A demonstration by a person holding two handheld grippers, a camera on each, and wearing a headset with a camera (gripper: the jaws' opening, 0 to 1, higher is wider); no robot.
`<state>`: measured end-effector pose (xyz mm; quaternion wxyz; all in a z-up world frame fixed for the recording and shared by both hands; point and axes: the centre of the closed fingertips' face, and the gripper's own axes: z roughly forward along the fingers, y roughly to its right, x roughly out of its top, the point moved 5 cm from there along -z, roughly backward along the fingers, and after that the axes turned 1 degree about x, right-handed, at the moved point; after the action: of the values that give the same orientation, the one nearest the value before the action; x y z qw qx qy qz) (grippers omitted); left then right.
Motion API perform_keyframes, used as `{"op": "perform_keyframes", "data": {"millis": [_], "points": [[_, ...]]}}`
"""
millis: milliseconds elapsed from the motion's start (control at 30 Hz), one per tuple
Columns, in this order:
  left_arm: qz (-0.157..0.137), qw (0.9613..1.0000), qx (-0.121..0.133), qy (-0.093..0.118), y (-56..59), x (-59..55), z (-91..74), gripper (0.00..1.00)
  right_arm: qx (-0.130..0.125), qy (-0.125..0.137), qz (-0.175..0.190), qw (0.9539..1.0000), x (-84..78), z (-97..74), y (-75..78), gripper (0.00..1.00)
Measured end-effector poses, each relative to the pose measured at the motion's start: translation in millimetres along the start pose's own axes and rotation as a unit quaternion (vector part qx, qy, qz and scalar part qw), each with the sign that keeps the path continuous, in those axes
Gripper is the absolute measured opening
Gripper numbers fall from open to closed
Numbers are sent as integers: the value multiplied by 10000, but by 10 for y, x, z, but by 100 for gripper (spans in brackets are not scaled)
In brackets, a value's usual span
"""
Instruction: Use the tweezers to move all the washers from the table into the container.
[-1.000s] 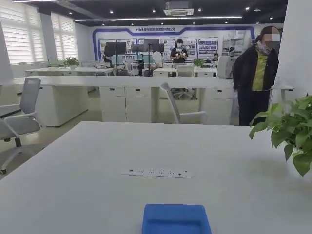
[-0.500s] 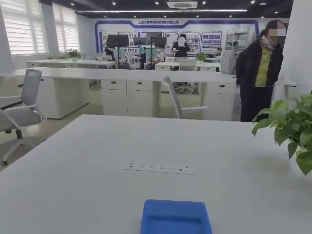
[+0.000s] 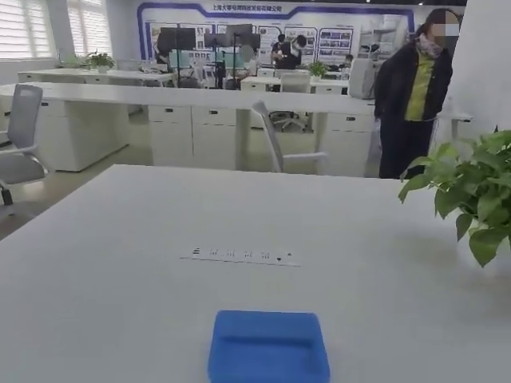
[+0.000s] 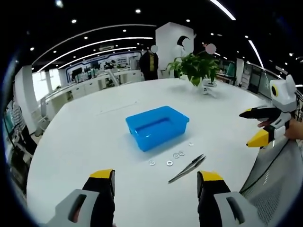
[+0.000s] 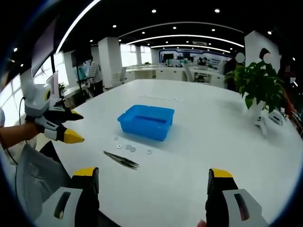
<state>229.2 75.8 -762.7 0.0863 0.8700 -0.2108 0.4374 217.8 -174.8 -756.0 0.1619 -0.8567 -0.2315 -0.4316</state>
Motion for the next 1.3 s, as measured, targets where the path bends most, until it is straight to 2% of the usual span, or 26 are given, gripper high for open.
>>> {"op": "perform_keyframes", "data": {"millis": [333, 400, 500, 533, 667, 800, 967, 1033, 1067, 1133, 1167, 1200, 1233, 1300], "points": [[351, 9974, -513, -362, 139, -61, 306, 59, 16, 51, 318, 9995, 14, -8, 90, 94], [313, 9955, -736, -511, 186, -99, 369, 55, 9, 28, 316, 9995, 1, -5, 98, 94], [90, 9915, -1169, -563, 276, -102, 457, 51, 36, 2, 341, 9994, -24, 3, 104, 94], [94, 9901, -1260, -606, 289, -106, 478, 50, 41, -6, 334, 9994, -26, 4, 104, 94], [374, 9856, -1421, -841, 296, -144, 589, 48, 11, 19, 312, 9995, -22, -9, 127, 94], [561, 9826, -1524, -897, 288, -157, 693, 39, -13, -9, 353, 9994, -48, -16, 149, 94], [856, 9767, -1637, -1097, 265, -216, 817, 35, -6, 6, 425, 9991, -47, -11, 153, 94], [1009, 9728, -1730, -1163, 275, -238, 830, 33, -22, -33, 405, 9992, -59, 2, 159, 94], [1112, 9697, -1800, -1222, 288, -258, 825, 31, -8, -43, 412, 9991, -61, 8, 157, 94], [1241, 9664, -1837, -1300, 295, -296, 829, 28, 0, -53, 410, 9991, -63, 17, 155, 94], [1261, 9660, -1830, -1322, 293, -305, 832, 26, 4, -56, 408, 9992, -64, 19, 154, 94], [1409, 9665, -1807, -1153, 301, -270, 853, 24, 22, -58, 409, 9991, -68, 30, 155, 94], [1402, 9641, -1799, -1357, 296, -304, 822, 22, 35, -65, 414, 9991, -69, 37, 154, 94], [1473, 9628, -1815, -1356, 296, -289, 834, 18, 69, -53, 402, 9992, -58, 42, 143, 94]]}}
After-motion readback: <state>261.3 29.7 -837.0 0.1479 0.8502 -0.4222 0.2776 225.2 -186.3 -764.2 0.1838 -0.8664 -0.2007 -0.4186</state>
